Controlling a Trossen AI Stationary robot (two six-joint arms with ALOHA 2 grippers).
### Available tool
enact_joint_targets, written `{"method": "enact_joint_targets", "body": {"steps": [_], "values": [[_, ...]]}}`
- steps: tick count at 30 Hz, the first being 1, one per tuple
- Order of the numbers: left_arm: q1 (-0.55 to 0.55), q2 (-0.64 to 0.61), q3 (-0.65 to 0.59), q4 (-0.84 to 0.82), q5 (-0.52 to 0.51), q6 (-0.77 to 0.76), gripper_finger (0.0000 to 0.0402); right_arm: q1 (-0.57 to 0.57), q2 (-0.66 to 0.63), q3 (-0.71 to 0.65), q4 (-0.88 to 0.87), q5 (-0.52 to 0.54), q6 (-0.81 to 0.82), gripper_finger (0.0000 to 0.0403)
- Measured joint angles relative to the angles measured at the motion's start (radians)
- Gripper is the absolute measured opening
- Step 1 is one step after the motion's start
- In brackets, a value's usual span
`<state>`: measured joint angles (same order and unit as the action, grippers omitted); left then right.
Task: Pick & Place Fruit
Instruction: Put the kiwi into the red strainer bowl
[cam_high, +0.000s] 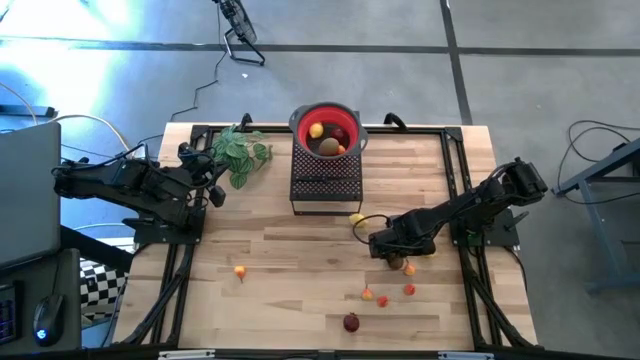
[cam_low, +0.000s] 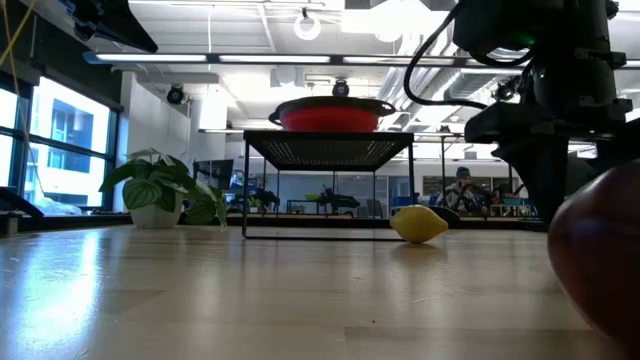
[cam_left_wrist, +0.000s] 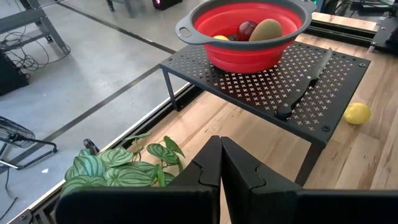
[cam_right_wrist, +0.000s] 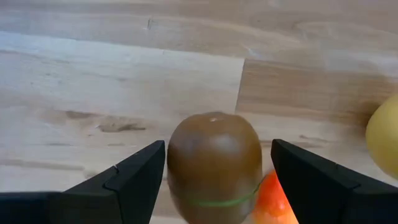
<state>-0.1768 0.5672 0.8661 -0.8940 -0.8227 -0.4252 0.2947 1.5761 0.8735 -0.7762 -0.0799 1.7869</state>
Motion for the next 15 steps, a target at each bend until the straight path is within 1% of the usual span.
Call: {"method": "enact_joint_targets", "body": {"steps": [4, 12, 15], "values": [[0.000, 0.000, 0.000, 0.000, 0.000, 0.000, 0.0000, 0.000, 0.000, -0.014, 0.009, -0.007, 0.001, 0.0286], [0.000, 0.000, 0.000, -0.002, 0.000, 0.000, 0.0000, 0.000, 0.000, -0.052, 0.080, -0.023, 0.024, 0.0286], [0.000, 0.000, 0.000, -0.010, 0.000, 0.000, 0.0000, 0.000, 0.000, -0.052, 0.078, -0.024, 0.024, 0.0286]]}}
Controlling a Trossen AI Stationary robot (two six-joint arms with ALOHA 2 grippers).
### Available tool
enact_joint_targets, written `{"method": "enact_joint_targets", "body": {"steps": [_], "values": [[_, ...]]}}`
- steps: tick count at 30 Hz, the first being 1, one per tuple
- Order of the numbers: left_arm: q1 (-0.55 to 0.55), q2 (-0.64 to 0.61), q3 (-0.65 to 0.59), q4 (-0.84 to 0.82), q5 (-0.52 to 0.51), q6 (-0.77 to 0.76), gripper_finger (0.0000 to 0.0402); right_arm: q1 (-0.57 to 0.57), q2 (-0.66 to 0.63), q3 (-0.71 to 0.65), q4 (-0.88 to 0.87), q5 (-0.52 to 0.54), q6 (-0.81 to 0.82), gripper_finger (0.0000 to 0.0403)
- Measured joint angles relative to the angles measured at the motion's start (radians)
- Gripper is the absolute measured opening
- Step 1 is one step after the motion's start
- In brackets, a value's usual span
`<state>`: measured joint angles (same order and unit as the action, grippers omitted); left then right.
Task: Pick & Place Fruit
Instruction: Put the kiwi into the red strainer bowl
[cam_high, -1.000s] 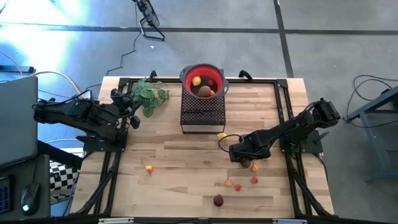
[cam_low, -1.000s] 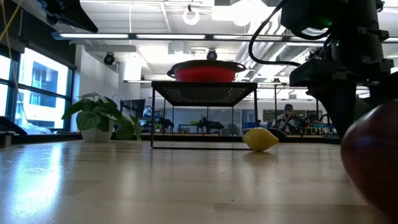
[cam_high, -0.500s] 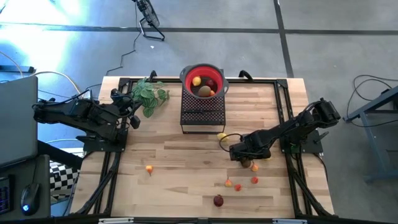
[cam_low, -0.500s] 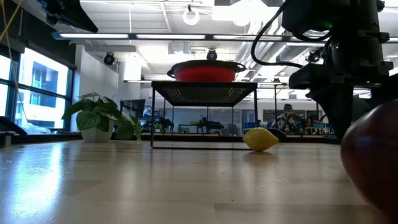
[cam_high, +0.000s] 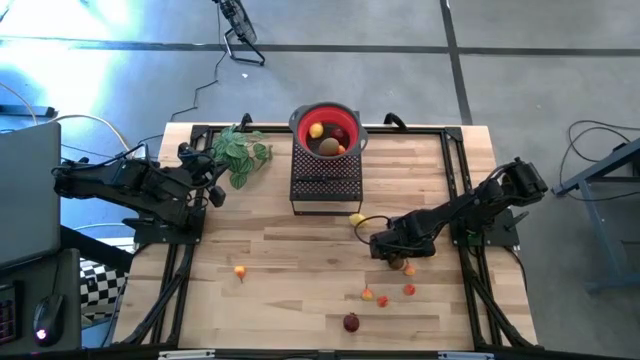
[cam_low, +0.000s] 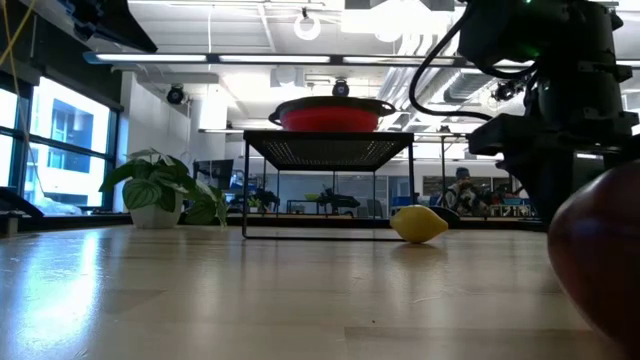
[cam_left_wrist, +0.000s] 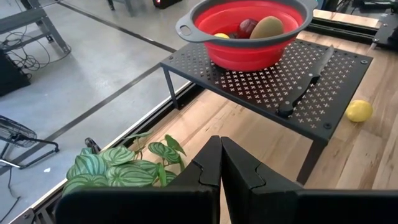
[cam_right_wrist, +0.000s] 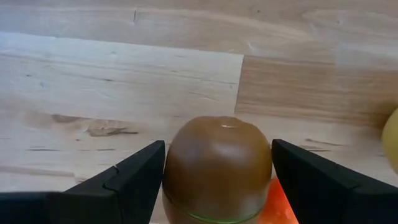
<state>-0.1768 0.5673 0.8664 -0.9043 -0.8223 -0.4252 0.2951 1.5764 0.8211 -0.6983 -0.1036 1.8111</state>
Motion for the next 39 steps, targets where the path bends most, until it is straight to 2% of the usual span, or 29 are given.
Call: {"method": "enact_joint_targets", "body": {"steps": [18, 31, 39], "values": [[0.000, 0.000, 0.000, -0.016, 0.000, -0.003, 0.0000, 0.000, 0.000, 0.000, 0.000, -0.002, -0.001, 0.0245], [0.000, 0.000, 0.000, -0.022, 0.000, -0.003, 0.0000, 0.000, 0.000, 0.000, 0.000, 0.014, -0.023, 0.0241], [0.000, 0.000, 0.000, -0.022, 0.000, -0.003, 0.0000, -0.001, 0.000, 0.000, 0.003, -0.041, -0.061, 0.0242]]}}
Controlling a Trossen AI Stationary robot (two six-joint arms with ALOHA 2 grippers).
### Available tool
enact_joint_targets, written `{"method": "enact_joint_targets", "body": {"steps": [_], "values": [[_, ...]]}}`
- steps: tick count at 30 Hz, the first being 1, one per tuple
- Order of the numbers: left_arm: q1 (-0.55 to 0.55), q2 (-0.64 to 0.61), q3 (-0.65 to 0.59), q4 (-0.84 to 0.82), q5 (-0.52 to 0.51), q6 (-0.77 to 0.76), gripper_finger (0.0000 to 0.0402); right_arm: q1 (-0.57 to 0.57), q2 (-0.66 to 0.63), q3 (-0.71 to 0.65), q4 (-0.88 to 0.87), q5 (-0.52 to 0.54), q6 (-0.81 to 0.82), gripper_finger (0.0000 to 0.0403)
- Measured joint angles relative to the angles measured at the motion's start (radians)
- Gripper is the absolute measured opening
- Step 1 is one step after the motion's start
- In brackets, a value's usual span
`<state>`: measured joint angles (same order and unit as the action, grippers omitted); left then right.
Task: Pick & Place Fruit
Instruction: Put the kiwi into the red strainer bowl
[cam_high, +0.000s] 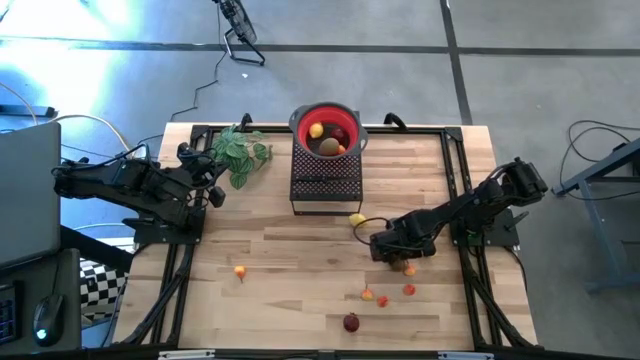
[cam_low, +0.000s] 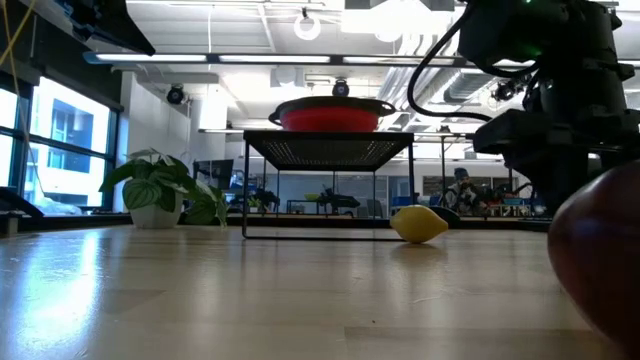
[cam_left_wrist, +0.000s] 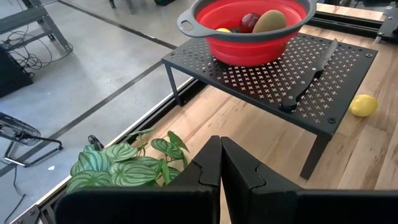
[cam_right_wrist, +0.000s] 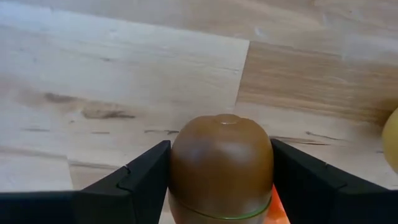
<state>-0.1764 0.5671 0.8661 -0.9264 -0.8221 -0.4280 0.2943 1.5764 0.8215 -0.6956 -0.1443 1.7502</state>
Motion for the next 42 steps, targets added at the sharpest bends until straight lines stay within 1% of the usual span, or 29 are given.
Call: {"method": "enact_joint_targets", "body": {"steps": [6, 13, 20, 28, 36, 42], "values": [[0.000, 0.000, 0.000, 0.000, 0.000, 0.000, 0.0000, 0.000, 0.000, 0.000, 0.044, -0.011, -0.035, 0.0242], [0.000, 0.000, 0.000, 0.000, 0.000, 0.000, 0.0000, -0.030, 0.000, 0.000, 0.165, 0.018, -0.119, 0.0240], [0.000, 0.000, 0.000, 0.000, 0.000, 0.000, 0.0000, -0.093, 0.000, 0.000, 0.368, 0.004, -0.225, 0.0242], [0.000, 0.000, 0.000, 0.000, 0.001, 0.000, 0.0000, -0.162, 0.000, 0.000, 0.567, -0.095, -0.293, 0.0243], [0.000, 0.000, 0.000, 0.000, 0.002, 0.000, 0.0000, -0.192, 0.000, 0.000, 0.805, -0.091, -0.372, 0.0241], [0.000, 0.000, 0.000, 0.000, 0.003, 0.000, 0.0000, -0.189, 0.000, 0.000, 0.984, -0.091, -0.385, 0.0241]]}}
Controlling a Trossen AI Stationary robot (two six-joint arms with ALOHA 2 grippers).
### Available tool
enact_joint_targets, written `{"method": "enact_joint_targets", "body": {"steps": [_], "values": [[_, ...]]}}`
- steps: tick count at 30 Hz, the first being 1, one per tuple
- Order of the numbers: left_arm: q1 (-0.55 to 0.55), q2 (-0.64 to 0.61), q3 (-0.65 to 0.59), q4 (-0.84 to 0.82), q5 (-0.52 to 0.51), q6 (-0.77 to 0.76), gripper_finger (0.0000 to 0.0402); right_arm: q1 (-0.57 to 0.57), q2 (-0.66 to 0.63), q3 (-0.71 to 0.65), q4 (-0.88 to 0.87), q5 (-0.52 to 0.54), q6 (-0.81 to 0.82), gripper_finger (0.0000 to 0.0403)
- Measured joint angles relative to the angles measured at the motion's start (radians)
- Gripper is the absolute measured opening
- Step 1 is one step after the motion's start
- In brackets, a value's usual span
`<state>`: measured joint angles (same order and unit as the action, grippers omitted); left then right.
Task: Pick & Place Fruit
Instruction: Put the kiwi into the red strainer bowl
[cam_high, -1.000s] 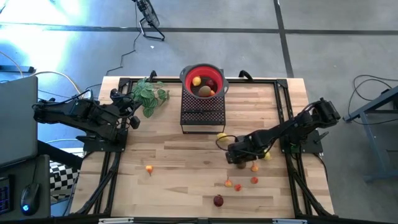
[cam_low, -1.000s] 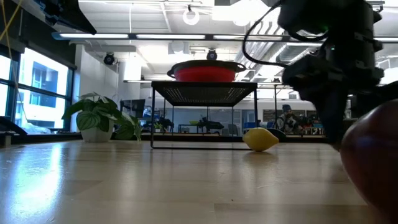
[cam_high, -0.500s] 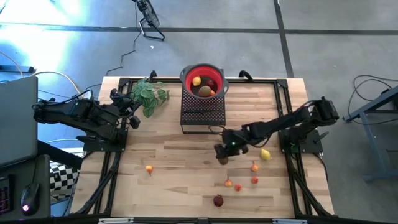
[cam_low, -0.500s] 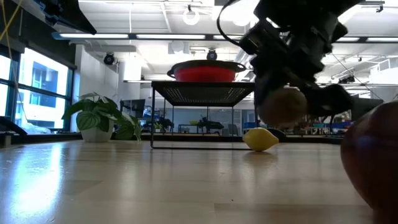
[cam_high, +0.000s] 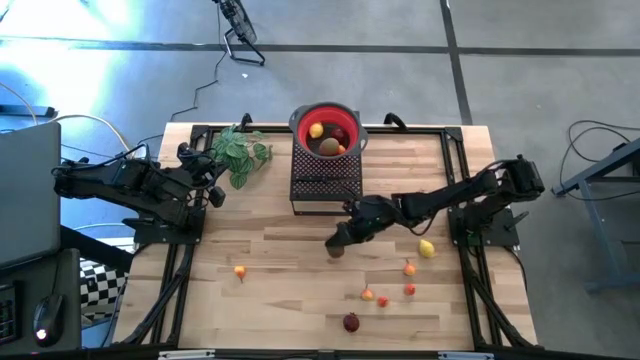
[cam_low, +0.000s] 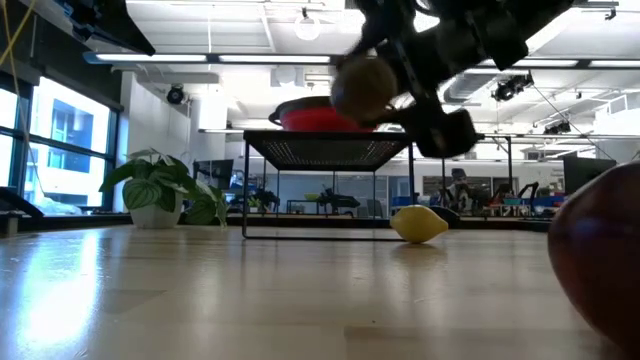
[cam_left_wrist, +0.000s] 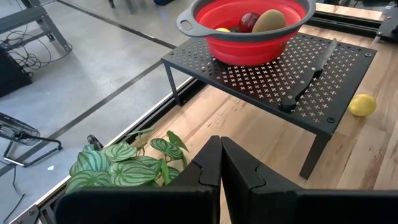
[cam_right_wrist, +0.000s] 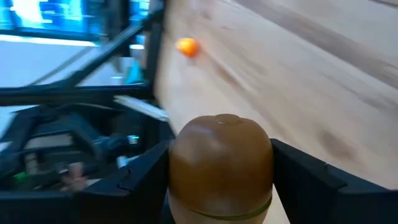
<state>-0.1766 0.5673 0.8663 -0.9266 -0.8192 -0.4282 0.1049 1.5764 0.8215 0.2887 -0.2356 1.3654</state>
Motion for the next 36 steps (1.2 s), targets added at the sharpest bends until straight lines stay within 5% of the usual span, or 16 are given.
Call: {"method": "enact_joint_targets", "body": {"steps": [16, 22, 29, 36], "values": [[0.000, 0.000, 0.000, 0.000, 0.001, 0.000, 0.0000, -0.020, 0.000, 0.002, 0.464, 0.056, -0.062, 0.0241], [0.000, 0.000, 0.000, 0.000, 0.001, 0.000, 0.0000, -0.061, 0.000, 0.097, 0.499, 0.050, -0.183, 0.0239], [0.000, 0.000, 0.000, 0.000, 0.001, 0.000, 0.0000, -0.134, 0.000, 0.286, 0.338, -0.022, -0.351, 0.0238], [0.000, 0.000, 0.000, 0.000, 0.001, 0.000, 0.0000, -0.202, 0.000, 0.530, -0.078, -0.005, -0.552, 0.0240]]}}
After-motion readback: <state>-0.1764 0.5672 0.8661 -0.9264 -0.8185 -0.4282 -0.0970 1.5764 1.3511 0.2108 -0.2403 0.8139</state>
